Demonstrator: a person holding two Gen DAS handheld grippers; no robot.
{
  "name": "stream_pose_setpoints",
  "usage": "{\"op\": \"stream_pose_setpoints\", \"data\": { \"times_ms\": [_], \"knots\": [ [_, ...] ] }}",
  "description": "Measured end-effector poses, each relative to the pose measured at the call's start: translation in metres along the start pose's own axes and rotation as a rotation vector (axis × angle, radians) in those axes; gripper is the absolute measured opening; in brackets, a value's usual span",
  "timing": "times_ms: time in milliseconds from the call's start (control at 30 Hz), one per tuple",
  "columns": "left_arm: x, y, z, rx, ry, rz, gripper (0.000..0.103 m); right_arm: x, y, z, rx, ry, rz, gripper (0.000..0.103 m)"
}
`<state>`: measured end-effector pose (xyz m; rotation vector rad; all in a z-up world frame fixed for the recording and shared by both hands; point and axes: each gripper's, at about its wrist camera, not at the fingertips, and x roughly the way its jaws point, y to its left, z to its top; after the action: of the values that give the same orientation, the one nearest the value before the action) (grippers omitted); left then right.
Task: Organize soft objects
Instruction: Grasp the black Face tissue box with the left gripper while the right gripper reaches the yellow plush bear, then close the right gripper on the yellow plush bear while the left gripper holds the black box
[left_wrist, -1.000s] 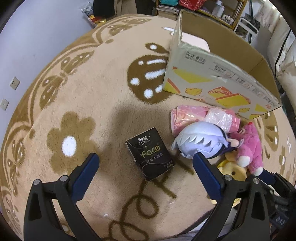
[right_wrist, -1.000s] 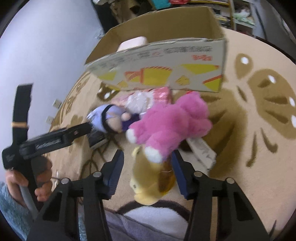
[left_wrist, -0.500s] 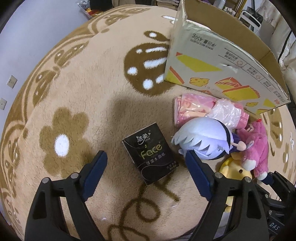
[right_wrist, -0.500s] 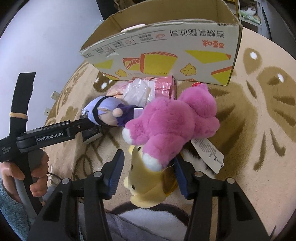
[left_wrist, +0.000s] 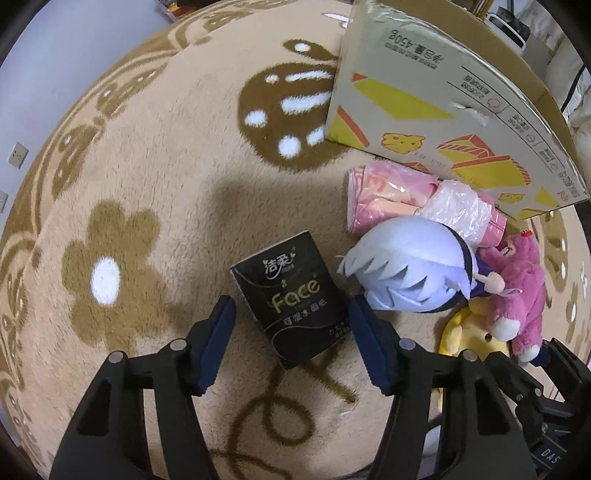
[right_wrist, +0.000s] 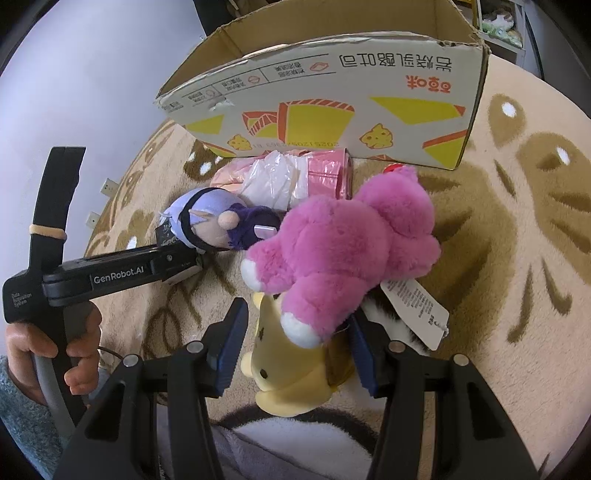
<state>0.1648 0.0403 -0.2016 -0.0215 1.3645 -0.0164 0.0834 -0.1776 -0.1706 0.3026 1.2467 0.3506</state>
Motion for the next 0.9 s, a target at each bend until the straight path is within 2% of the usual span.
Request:
{"op": "stream_pose_setpoints", "data": {
  "times_ms": [167,367,433,500,567,700,800,900],
  "knots": [
    [0.011,-0.002,0.002,-0.001,0.029,-0.013,0.058,0.006,0.002,-0.002,0.001,0.015,-0.003,0.057],
    [0.019,-0.014,-0.001,0.048,0.032,0.041,0.055,0.013,0.003,-0.004,-0.008,0.024,-0.021,0.058],
    [0.019,-0.024,-0.003,0.062,0.027,0.060,0.050,0.014,0.003,-0.004,-0.005,0.024,-0.020,0.058],
    [0.016,-0.030,-0.008,0.085,0.011,0.067,0.026,0.013,0.003,-0.005,0.001,0.022,-0.017,0.062],
    [0.014,-0.038,-0.007,0.105,0.008,0.051,0.020,0.013,0.004,-0.005,0.001,0.021,-0.004,0.067],
    [0.009,-0.049,-0.007,0.119,-0.015,0.055,0.019,0.015,0.011,-0.006,-0.029,0.021,-0.019,0.072],
    [0.001,-0.058,-0.010,0.125,-0.048,0.040,0.019,0.017,0.020,-0.009,-0.072,0.010,-0.061,0.072],
    [-0.010,-0.062,-0.013,0.151,-0.079,0.061,0.019,0.019,0.027,-0.013,-0.105,0.010,-0.115,0.072]
  ]
}}
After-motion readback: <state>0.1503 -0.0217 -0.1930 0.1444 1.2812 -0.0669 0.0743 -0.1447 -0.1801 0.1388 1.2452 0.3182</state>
